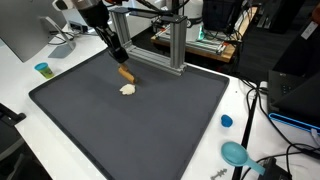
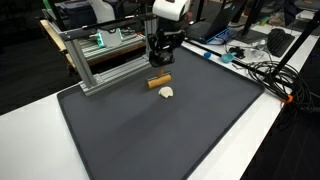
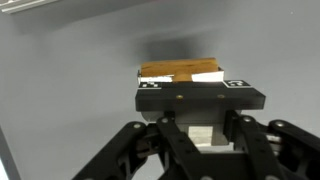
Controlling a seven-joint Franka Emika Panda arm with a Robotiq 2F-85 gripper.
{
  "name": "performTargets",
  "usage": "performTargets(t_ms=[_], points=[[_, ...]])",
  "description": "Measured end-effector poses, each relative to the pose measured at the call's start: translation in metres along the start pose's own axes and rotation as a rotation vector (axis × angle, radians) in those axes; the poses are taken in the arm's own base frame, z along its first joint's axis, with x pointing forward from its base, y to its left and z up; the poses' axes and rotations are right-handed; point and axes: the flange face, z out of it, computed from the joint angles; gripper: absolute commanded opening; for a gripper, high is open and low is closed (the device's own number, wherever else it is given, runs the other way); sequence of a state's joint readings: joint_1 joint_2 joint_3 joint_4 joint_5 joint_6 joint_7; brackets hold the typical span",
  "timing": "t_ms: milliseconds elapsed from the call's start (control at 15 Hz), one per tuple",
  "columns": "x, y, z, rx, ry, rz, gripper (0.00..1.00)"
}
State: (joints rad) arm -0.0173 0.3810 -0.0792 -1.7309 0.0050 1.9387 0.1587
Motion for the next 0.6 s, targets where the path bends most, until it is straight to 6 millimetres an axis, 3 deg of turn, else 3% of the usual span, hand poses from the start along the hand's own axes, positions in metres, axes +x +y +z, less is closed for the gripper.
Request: performTargets(t_ms=[267, 600], points=[[0.002, -0.012, -0.001, 0.012, 0.043, -0.002, 0.22], [0.007, -0.018, 0.017, 0.004, 0.019, 0.016, 0.22]])
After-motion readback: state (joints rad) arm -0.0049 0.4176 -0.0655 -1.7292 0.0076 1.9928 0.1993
